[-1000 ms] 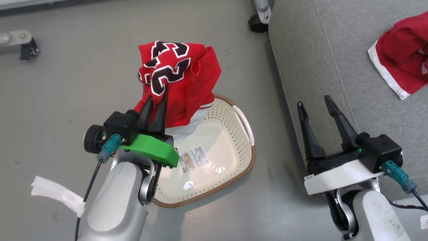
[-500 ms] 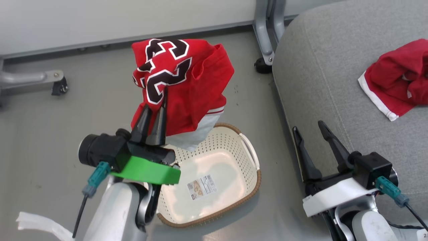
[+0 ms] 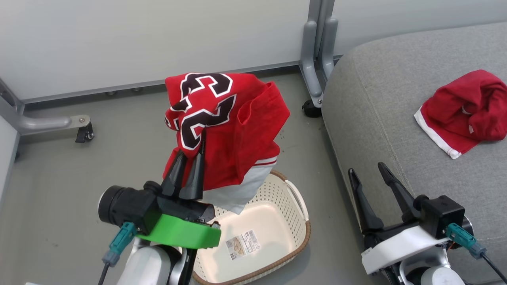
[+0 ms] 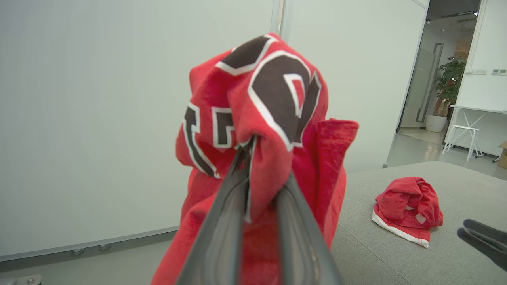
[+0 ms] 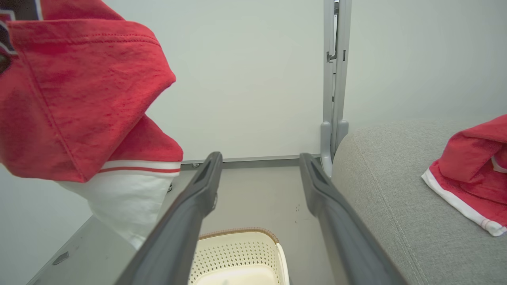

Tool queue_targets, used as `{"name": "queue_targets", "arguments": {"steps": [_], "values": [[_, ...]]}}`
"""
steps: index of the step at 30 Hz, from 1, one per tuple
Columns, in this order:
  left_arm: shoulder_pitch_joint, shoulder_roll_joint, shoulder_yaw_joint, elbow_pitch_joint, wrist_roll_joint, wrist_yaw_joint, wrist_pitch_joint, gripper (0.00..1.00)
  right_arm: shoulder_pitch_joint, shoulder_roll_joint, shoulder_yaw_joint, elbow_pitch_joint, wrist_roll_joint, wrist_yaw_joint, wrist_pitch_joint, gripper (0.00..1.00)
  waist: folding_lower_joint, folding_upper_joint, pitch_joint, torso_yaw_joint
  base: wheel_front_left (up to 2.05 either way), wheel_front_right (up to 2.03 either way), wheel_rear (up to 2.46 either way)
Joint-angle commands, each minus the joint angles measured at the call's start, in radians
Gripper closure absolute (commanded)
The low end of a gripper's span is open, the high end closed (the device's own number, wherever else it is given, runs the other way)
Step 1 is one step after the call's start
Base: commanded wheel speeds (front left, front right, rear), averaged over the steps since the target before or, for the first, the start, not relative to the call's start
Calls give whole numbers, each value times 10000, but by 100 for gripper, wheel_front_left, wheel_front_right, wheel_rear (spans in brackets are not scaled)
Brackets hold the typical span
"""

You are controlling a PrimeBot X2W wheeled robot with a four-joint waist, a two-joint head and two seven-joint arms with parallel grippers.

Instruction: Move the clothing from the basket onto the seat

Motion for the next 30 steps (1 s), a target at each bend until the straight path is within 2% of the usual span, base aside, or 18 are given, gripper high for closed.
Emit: {"name": "queue_targets", "arguments": {"steps": [1,22,26,30], "values": [[185,43,14,-66,52,45,15,100,221,-28,-28,-45,57,-3,41,0,1,0,-136,9,0,0,0],[298,113,-73,-88,-175,187,-11,100,350,-26,219,-75,-9,-3,165,0,1,0,-330,-62,0,0,0],[193,106,-121,-123,-185,180,-45,100,84,-143,738,-12,-7,-3,287,0,1,0,-262,10,0,0,0],[-20,83,-235,-221,-149,119,-53,100,-421,-523,1760,272,280,-3,391,0,1,0,-99,129,0,0,0]]}}
